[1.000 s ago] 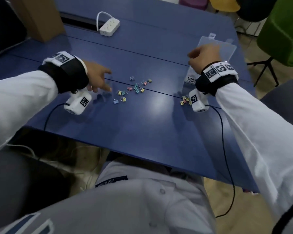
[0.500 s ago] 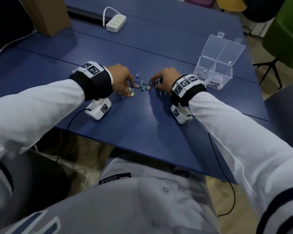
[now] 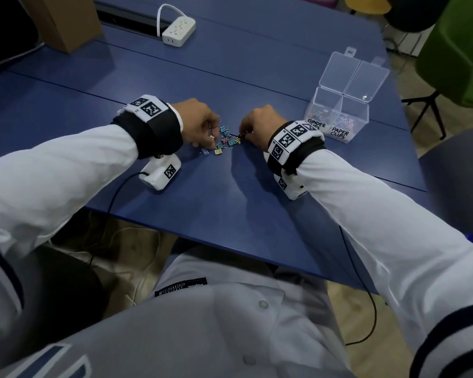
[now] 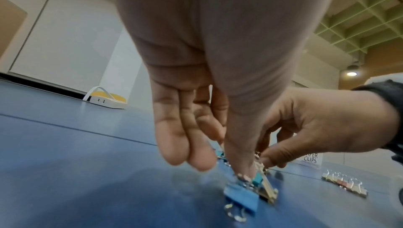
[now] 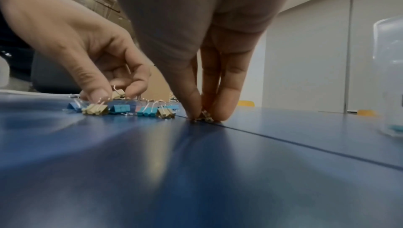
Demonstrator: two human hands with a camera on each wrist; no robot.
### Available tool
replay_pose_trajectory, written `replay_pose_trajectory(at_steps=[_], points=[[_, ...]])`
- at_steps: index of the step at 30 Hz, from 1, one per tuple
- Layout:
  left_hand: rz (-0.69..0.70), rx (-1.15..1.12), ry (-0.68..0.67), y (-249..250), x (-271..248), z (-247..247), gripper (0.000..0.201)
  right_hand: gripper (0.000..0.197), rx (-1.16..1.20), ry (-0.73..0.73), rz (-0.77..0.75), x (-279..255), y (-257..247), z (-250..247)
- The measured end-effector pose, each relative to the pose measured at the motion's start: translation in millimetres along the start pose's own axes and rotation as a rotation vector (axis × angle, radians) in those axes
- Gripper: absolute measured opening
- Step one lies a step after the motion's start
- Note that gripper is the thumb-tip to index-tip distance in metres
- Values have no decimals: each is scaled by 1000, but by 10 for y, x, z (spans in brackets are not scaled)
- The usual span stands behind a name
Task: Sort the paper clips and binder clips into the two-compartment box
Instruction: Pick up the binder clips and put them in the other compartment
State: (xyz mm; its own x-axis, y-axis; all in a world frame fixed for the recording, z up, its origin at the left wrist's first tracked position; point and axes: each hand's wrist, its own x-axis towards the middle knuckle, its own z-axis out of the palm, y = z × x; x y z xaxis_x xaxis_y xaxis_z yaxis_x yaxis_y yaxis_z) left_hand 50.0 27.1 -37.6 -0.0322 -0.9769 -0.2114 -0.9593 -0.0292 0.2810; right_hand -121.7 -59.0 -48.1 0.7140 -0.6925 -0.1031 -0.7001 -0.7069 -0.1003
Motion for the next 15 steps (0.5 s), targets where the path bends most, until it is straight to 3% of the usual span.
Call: replay_pose_trajectory(at_steps=[4, 9, 15], points=[[48, 9, 86, -2, -91, -92, 18, 30, 47, 32, 47, -29, 57, -21], [-6, 5, -3, -8, -176, -118, 12, 30, 190, 146, 151, -101, 203, -86], [-59, 62, -75, -40, -150, 36, 30, 23, 435, 272, 275, -247, 437, -212]])
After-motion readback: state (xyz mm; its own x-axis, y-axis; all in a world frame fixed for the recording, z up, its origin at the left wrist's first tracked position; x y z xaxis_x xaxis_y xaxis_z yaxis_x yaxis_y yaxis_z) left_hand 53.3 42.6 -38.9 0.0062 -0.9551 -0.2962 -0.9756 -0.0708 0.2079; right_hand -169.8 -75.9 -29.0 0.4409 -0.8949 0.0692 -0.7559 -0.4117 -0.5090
